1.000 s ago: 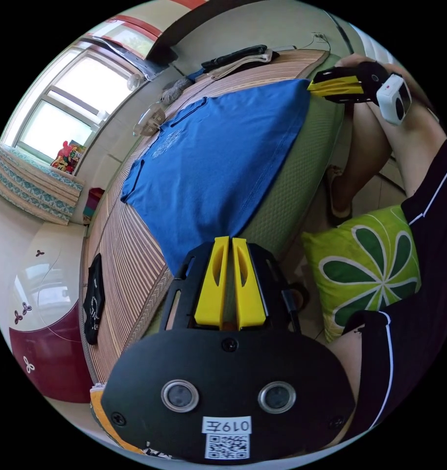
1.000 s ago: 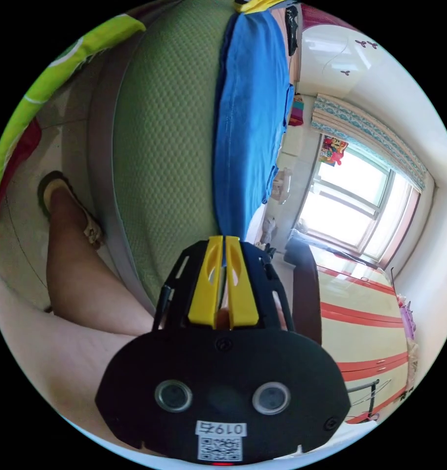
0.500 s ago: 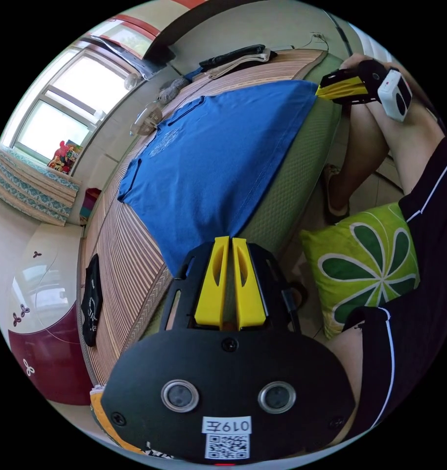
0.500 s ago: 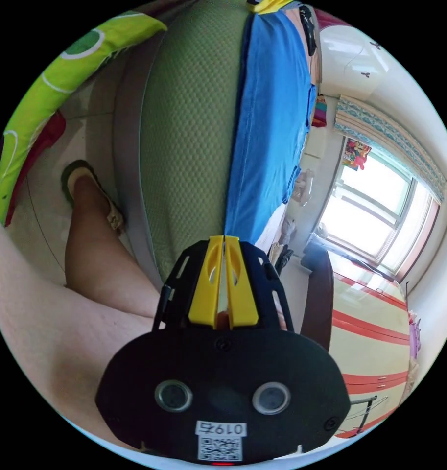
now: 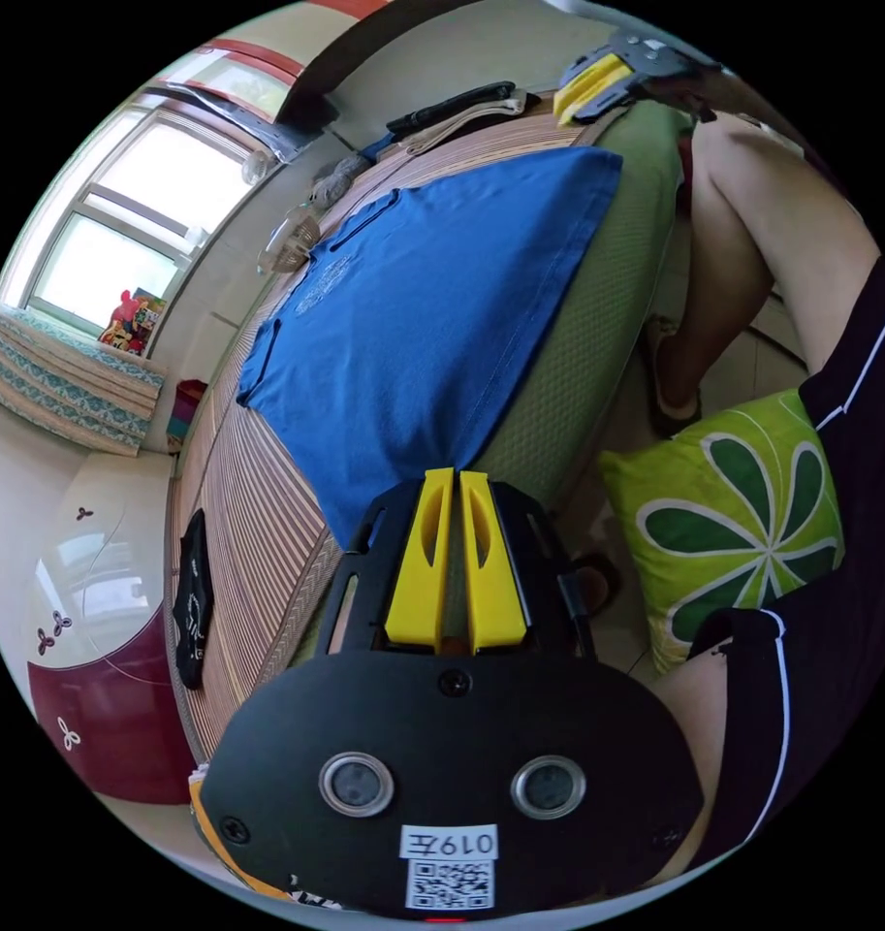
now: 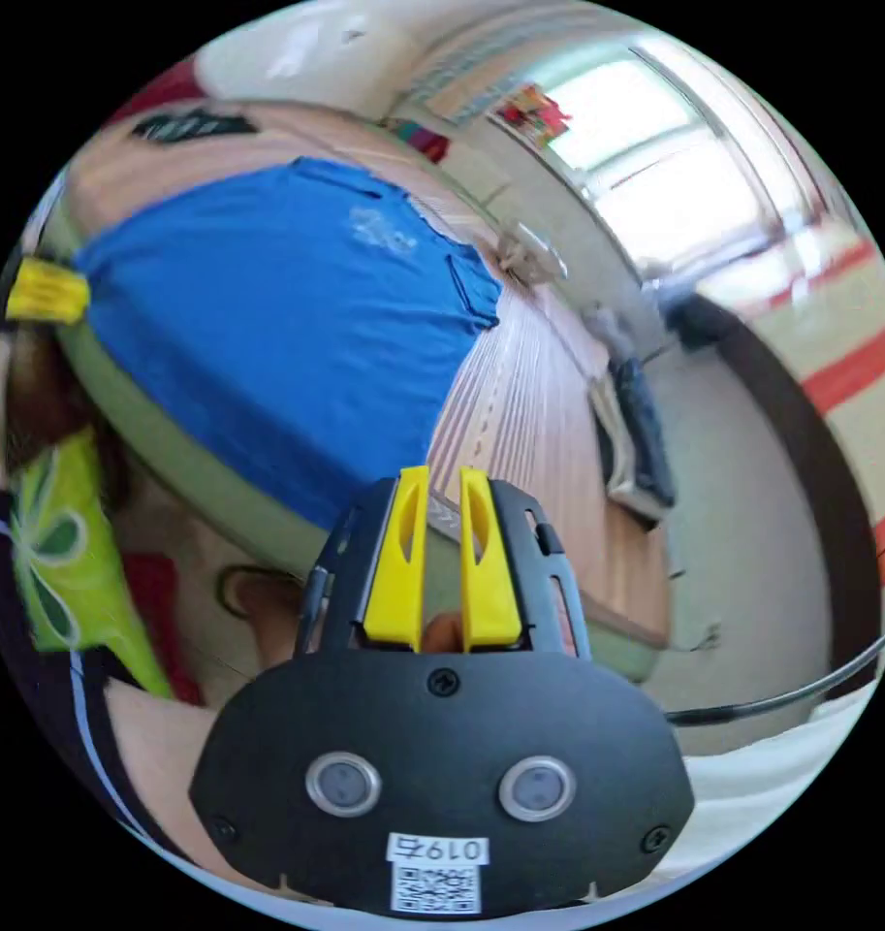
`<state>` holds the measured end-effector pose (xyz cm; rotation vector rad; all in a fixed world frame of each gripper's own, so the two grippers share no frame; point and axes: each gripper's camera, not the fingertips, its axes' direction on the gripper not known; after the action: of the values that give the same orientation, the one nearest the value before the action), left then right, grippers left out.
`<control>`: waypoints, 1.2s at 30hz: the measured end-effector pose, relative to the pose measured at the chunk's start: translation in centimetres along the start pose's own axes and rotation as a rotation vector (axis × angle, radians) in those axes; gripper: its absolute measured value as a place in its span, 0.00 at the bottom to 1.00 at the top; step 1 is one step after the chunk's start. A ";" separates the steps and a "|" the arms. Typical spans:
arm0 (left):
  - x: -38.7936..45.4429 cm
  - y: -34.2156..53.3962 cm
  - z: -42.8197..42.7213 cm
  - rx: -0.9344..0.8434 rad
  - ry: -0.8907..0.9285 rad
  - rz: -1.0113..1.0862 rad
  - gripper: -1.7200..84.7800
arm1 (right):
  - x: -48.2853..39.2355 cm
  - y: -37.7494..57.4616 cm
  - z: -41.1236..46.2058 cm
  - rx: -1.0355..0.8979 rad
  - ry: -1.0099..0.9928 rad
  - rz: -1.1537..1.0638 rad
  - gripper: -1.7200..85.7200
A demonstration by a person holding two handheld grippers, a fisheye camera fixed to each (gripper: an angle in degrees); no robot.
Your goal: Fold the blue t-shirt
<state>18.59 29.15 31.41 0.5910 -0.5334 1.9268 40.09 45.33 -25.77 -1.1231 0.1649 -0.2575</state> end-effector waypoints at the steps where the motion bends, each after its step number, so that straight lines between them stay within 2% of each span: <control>1: 0.2 0.0 0.0 0.001 -0.005 0.003 0.03 | 2.8 -0.6 0.4 -0.010 -0.133 0.094 0.11; 2: 0.4 0.1 -0.1 0.002 -0.010 0.004 0.03 | 5.4 -1.1 0.9 -0.017 -0.270 0.166 0.13; 5: 1.0 0.1 -0.1 0.004 -0.021 0.005 0.03 | 10.0 -1.6 2.4 -0.054 -0.483 0.253 0.15; 10: 1.7 0.2 -0.3 0.009 -0.033 0.019 0.03 | 13.6 -1.0 2.9 -0.111 -0.403 0.314 0.13; 13: 2.0 0.2 -0.4 0.012 -0.034 0.030 0.03 | 16.0 -0.8 2.7 -0.116 -0.430 0.379 0.11; 14: 2.1 0.2 -0.4 0.012 -0.033 0.033 0.03 | 17.0 -0.9 2.5 -0.122 -0.437 0.401 0.07; 19: 2.5 0.1 -0.5 0.007 -0.034 0.041 0.03 | 20.7 -1.7 1.8 -0.137 -0.524 0.406 0.02; 30: 2.6 -0.1 -0.9 0.010 -0.010 0.029 0.03 | 27.6 -2.5 -0.5 -0.152 -0.548 0.438 0.01; 36: 3.1 -0.4 -1.2 0.007 -0.028 0.039 0.03 | 32.1 -1.2 -2.3 -0.107 -0.666 0.556 0.05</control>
<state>17.59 32.15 32.39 0.6170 -0.5604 1.9603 70.10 33.63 -25.70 -1.1680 -0.1077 0.6244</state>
